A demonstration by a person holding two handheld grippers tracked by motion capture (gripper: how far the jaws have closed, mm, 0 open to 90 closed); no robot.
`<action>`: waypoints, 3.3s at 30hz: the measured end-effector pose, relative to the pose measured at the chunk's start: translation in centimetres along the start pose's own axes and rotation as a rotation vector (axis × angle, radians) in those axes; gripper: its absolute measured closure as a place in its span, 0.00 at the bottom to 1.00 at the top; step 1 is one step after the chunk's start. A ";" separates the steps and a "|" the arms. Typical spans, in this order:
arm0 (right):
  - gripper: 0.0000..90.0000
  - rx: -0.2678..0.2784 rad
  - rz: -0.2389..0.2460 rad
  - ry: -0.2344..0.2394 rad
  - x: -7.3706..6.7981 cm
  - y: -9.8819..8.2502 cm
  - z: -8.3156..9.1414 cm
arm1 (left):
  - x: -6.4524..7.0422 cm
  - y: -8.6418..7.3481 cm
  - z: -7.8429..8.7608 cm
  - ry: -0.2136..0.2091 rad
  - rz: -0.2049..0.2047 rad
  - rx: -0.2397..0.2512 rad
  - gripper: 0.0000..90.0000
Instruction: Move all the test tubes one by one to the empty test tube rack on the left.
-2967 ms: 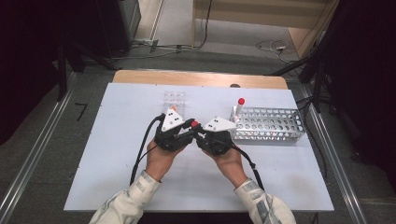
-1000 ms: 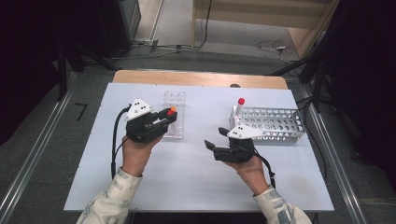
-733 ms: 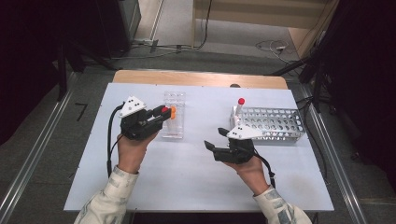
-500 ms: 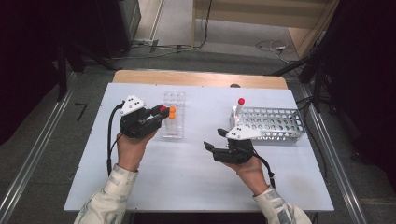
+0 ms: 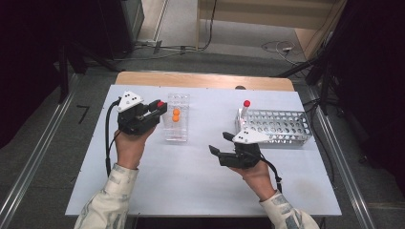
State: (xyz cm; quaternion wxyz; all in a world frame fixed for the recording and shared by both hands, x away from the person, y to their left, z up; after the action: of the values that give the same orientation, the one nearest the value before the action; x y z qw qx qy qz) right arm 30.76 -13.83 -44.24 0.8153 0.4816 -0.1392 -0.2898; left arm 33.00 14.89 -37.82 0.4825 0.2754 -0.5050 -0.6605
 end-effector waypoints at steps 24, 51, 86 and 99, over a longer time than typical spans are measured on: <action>0.33 -0.005 0.001 -0.019 0.0 -0.2 -0.1 | -1.1 1.0 -2.6 0.045 0.013 -0.013 0.78; 0.31 -0.011 -0.002 -0.022 0.1 -0.2 -0.1 | -0.7 -1.5 -4.9 0.092 -0.001 -0.061 0.78; 0.31 0.008 -0.019 -0.068 1.1 -0.1 0.5 | -0.4 -3.1 -4.4 0.044 0.049 -0.075 0.60; 0.31 0.024 -0.033 -0.198 3.8 0.5 1.1 | -1.0 -2.6 -2.8 0.034 0.118 -0.036 0.37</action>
State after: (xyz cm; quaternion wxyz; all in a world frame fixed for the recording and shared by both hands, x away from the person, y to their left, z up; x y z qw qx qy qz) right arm 33.43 -16.74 -43.50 0.7868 0.4625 -0.2145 -0.3478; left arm 34.88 14.74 -41.30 0.5339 0.2473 -0.5002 -0.6353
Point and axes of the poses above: each handheld gripper's, and its own axes: z roughly backward along the jaws, y roughly out of its top, x roughly to its right, the point moved 3 cm from there along -z, roughly forward along the jaws, and after that the axes turned 3 degrees about y, right-handed, at the moved point
